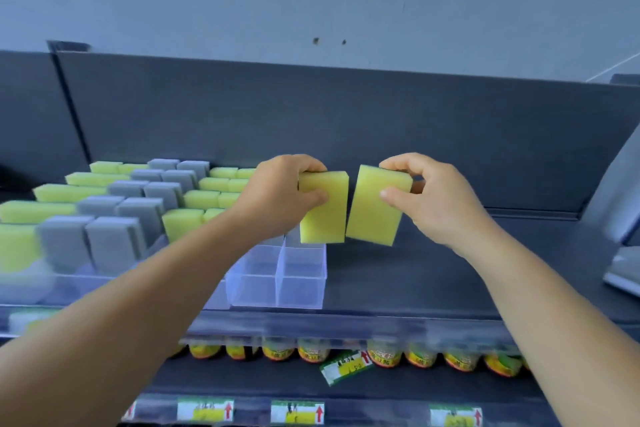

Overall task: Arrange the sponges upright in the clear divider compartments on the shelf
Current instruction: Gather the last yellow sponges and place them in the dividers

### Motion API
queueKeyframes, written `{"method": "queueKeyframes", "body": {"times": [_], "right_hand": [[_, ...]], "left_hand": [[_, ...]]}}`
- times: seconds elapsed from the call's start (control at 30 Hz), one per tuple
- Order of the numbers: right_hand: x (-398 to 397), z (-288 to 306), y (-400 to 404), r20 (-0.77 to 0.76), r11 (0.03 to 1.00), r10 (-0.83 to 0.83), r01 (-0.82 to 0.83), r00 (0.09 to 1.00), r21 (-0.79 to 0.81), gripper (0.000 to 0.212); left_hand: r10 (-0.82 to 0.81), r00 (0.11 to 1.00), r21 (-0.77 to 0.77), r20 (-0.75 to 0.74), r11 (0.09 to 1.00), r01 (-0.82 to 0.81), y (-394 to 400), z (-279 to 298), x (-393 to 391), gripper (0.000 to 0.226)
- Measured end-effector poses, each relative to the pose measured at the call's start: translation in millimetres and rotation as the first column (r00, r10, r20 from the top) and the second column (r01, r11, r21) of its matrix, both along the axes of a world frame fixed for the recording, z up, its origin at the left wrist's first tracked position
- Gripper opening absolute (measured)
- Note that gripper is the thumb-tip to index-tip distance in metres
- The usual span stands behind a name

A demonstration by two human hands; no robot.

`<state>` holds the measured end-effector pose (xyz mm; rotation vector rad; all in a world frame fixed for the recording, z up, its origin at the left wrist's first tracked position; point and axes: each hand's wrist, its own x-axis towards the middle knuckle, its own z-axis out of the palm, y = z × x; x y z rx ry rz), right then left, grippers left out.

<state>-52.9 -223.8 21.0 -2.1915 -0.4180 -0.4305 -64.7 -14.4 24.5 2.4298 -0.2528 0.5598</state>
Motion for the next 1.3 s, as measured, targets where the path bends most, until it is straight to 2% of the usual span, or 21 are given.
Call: {"method": "queueKeyframes", "body": {"times": [0.4,0.63,0.7,0.87,1.0,1.13,1.23,1.3], "right_hand": [[-11,-7,133,0.029,0.994,0.104,-0.103,0.994,-0.026,0.026],[1,-24,181,-0.030,0.987,0.109,-0.111,0.994,-0.118,0.033],[2,-29,190,-0.047,0.981,0.102,-0.108,0.994,-0.161,0.034],[10,-35,203,-0.071,0.976,0.121,-0.132,0.990,-0.172,0.033],[13,-35,208,-0.082,0.972,0.129,-0.143,0.988,-0.184,0.034],[13,-42,210,-0.076,0.951,0.115,-0.132,0.990,-0.279,0.034],[12,-46,211,-0.035,0.935,0.099,-0.105,0.994,-0.338,0.032],[11,-49,214,-0.023,0.915,0.100,-0.101,0.995,-0.390,0.029]], "left_hand": [[0.132,0.991,0.045,0.024,0.990,-0.133,127,-3,-26,0.030],[0.197,0.975,0.072,-0.100,0.979,-0.190,177,-21,-25,0.032],[0.214,0.970,0.109,-0.112,0.973,-0.203,185,-25,-24,0.025],[0.196,0.973,0.211,-0.119,0.963,-0.168,191,-34,-19,0.028],[0.182,0.979,0.196,-0.095,0.967,-0.161,192,-38,-15,0.029],[0.162,0.976,0.191,-0.146,0.973,-0.133,195,-42,-10,0.027],[0.182,0.968,0.256,-0.174,0.957,-0.134,193,-48,-9,0.032],[0.196,0.970,0.370,-0.146,0.920,-0.130,191,-51,-10,0.034]]}}
